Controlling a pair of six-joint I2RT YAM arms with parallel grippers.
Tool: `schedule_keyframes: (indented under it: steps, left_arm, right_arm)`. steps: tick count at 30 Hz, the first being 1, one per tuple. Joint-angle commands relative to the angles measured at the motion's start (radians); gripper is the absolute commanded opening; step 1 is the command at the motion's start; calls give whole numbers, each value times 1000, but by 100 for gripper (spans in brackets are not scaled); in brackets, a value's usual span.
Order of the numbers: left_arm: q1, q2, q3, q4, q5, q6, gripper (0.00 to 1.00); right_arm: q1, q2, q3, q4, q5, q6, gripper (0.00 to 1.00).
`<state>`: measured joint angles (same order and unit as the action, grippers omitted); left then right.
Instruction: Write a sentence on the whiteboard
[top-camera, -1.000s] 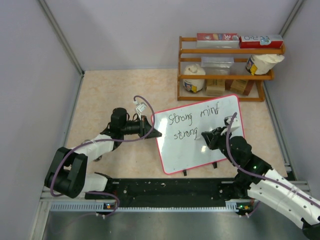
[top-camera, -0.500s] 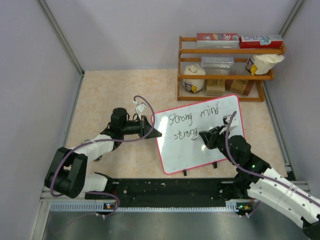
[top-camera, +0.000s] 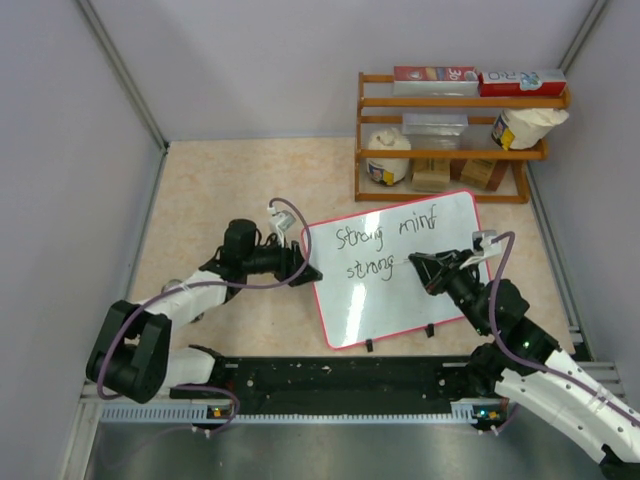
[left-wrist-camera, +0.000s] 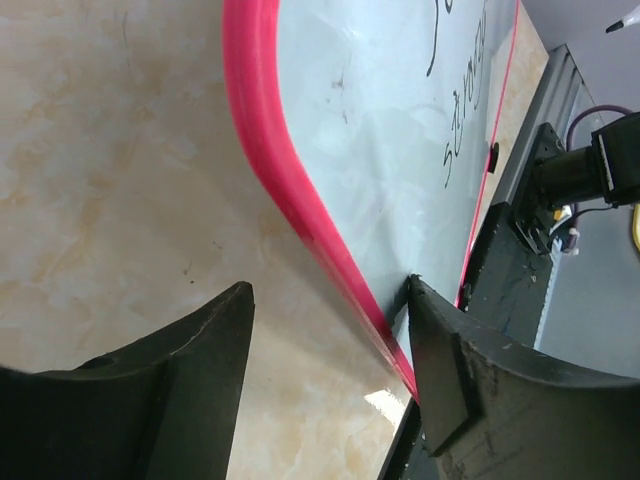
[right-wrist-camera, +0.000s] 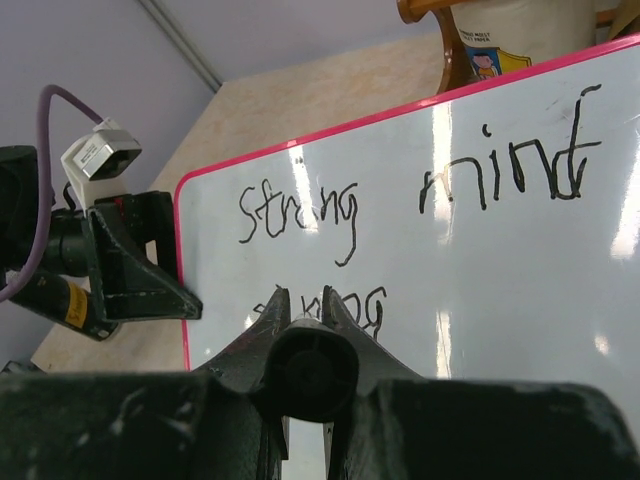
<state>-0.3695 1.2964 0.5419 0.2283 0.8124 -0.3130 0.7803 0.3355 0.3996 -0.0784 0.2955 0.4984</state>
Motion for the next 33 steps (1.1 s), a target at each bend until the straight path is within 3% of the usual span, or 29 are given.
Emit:
schedule_keyframes:
  steps: [1, 8, 14, 17, 26, 33]
  left_arm:
    - [-2, -84, -2, -61, -87, 61, 69]
    - [-2, -181, -103, -11, -64, -4, 76]
    - [-6, -145, -220, 255, 53, -156, 77]
    - [-26, -111, -247, 385, 85, -204, 77]
    - [-95, 4, -201, 509, 94, -239, 75]
    - [-95, 118, -191, 713, 120, -320, 61]
  right_arm:
    - [-12, -12, 41, -7, 28, -14, 0]
    - [-12, 3, 56, -6, 45, -35, 0]
    - [-27, 72, 96, 5, -10, -64, 0]
    - [-52, 111, 114, 32, -108, -72, 0]
    - [-219, 177, 127, 149, -502, -24, 0]
    - [-458, 180, 85, 207, -788, 84, 0]
